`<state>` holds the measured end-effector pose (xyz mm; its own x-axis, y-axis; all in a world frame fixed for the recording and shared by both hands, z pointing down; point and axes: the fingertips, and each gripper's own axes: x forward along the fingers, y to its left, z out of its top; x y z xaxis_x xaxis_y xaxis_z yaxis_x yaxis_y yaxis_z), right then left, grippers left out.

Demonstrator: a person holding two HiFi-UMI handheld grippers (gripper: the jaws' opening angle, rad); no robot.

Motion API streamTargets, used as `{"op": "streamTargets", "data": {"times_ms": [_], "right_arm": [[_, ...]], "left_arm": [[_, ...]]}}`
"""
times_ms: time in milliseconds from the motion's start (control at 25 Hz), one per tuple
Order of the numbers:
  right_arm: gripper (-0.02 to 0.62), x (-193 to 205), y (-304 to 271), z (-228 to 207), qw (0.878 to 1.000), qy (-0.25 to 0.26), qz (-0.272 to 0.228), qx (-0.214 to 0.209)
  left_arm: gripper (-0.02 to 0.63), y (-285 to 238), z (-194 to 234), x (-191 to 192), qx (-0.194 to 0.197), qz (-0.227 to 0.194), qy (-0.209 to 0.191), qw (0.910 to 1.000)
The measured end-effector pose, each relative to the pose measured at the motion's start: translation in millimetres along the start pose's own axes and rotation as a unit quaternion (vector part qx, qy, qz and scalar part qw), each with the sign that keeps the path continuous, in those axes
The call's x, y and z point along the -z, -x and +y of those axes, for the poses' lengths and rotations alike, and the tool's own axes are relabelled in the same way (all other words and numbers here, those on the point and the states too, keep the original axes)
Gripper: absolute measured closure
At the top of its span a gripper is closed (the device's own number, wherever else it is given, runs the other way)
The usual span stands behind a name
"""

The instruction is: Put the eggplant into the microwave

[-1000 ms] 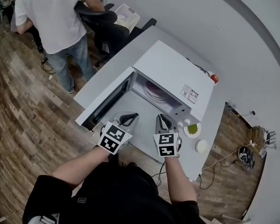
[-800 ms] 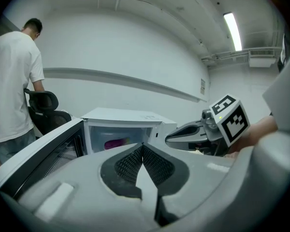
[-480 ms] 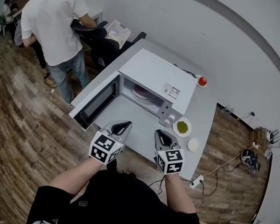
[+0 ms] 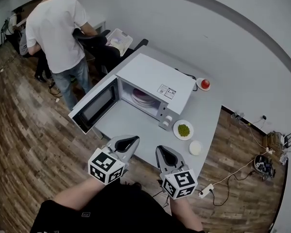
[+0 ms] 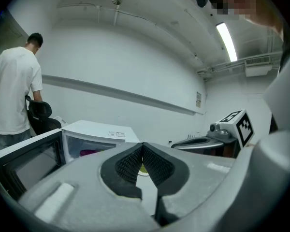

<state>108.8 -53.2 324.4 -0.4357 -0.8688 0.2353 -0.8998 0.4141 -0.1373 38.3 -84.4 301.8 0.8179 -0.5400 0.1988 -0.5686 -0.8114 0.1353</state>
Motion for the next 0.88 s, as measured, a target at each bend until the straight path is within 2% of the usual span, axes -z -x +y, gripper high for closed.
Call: {"op": "streamTargets", "data": {"times_ms": [280,480,680,880], "right_arm": [[0.578,-13,34,23,0.999,-0.019,-0.034,-0.014],[0.581,-13,29,37,0.999,0.013,-0.03,0.002],[0.581,-14,18,47,0.999,-0.009,-0.035,-0.008],[0.581,-21,8,54,0.999,-0.006,-0.044,-0.014]], "left_arm": [[0.598,32,-16,-12,0.026,-0.005,-0.038,0.9989],[0.598,48,-2,-13,0.015,-0.007,-0.072,0.9973],[0.598,53,10,-11,0.022,-0.009,-0.057,0.9981],[0.598,56,22,-16,0.028,-0.01,-0.051,0.9983]]}}
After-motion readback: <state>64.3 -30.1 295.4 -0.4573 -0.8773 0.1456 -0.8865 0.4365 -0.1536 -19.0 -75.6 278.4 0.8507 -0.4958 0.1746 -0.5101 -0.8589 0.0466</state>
